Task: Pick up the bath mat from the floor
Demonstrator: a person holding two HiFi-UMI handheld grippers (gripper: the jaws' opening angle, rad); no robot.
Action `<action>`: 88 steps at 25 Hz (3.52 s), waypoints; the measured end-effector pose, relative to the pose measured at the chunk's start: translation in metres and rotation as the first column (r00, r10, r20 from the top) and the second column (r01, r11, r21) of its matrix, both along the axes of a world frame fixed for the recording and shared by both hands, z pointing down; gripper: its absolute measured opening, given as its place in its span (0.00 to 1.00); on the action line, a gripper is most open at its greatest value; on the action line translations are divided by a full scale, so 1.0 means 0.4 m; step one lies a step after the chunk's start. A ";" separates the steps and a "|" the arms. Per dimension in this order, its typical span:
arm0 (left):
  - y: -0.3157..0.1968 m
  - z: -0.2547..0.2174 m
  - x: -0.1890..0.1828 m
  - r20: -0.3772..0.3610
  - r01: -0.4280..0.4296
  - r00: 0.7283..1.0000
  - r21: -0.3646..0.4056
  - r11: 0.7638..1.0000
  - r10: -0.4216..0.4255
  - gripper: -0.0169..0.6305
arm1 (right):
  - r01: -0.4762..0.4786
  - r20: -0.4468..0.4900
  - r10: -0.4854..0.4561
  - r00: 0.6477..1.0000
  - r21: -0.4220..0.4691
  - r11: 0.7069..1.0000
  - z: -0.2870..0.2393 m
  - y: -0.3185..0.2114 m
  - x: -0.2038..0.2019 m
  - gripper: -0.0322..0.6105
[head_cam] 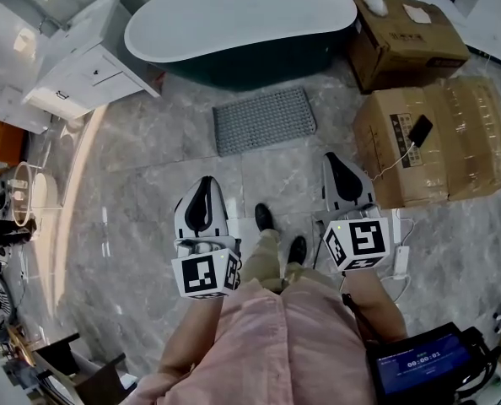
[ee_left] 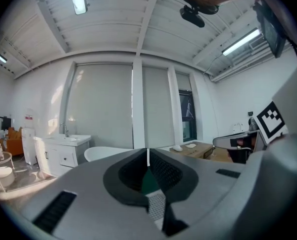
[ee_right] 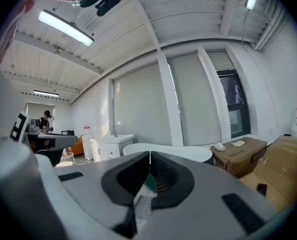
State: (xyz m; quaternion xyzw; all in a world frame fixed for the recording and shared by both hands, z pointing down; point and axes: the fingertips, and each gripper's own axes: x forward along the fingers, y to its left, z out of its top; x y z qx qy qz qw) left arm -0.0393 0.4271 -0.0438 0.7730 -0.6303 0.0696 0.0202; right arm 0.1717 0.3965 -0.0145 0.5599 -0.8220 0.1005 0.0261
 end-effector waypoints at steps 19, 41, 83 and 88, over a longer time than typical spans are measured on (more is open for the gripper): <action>-0.399 -0.055 -0.260 -0.069 0.025 0.997 0.093 0.995 -0.018 0.08 | 0.064 -0.012 -0.064 0.998 0.063 0.996 -0.083 -0.381 -0.268 0.08; -0.608 0.020 -0.238 -0.066 0.010 0.998 0.027 1.000 -0.008 0.08 | 0.056 -0.036 -0.055 0.998 0.014 0.998 -0.012 -0.579 -0.228 0.08; -1.093 -0.086 -0.187 -0.020 0.118 0.993 0.105 0.987 -0.116 0.08 | 0.098 -0.017 -0.097 0.995 0.138 0.985 -0.119 -1.194 -0.074 0.08; -1.108 -0.045 -0.216 -0.039 0.063 0.997 0.067 0.996 -0.061 0.08 | 0.095 -0.027 -0.093 0.995 0.089 0.991 -0.073 -1.204 -0.108 0.08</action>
